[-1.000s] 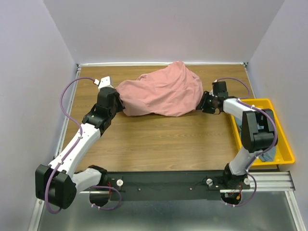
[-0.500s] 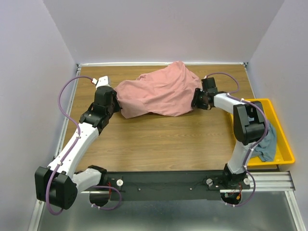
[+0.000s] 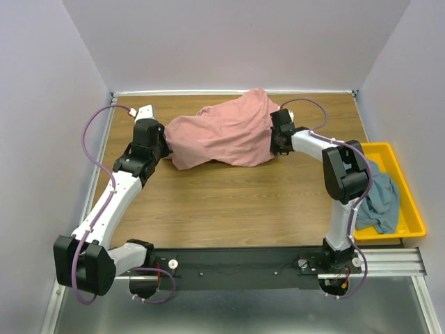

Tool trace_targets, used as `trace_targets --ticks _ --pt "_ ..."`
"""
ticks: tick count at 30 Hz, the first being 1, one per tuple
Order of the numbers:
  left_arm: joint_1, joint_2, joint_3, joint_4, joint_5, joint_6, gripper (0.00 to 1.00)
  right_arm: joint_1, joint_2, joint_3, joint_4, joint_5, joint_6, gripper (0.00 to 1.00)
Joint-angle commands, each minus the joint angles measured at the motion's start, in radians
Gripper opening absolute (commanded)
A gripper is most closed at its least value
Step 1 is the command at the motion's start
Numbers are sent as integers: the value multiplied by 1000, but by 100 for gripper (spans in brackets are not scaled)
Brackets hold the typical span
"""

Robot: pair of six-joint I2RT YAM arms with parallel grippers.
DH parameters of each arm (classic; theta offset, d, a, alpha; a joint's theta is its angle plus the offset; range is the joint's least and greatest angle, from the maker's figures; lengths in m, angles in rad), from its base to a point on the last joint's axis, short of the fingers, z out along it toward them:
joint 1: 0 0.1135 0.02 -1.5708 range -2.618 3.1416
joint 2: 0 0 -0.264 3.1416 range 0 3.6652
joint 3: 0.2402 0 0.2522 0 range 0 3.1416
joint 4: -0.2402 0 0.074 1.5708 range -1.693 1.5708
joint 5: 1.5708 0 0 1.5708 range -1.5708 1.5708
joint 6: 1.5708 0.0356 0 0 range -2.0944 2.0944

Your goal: Fold and stack the t-shirts

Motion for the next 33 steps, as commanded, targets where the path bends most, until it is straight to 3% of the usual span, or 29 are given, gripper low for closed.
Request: trace_targets --ticks 1,2,4,11,12,13,15,16,17,20,27,33 --pt "52 22 79 -4 5 38 0 0 68 -13 -132 198 -42 22" --pt "78 36 96 -10 5 41 0 -4 51 -6 -147 269 -88 8" --pt "104 53 167 -26 8 55 0 -17 14 46 -196 344 -141 1" --pt "172 51 355 -122 -4 102 0 -49 -130 279 -359 726 -327 2" --pt "175 36 355 -138 -8 107 0 -49 -156 295 -385 742 -326 4" --pt "176 22 349 -142 -12 108 0 -49 -172 307 -432 746 -317 11" --pt "176 -24 300 -155 1 112 0 -49 -230 300 -466 708 -269 19" --pt "176 -42 274 -153 10 110 0 -49 -248 289 -486 682 -257 32" --pt "176 -58 249 -152 21 108 0 -49 -270 277 -491 650 -243 38" --pt "175 -114 136 -141 57 101 0 -49 -330 202 -491 506 -194 50" --pt "175 -156 8 -132 84 84 0 -51 -376 -29 -338 81 -68 50" --pt "178 -161 36 -150 38 113 0 -124 -391 -136 -218 -95 21 50"
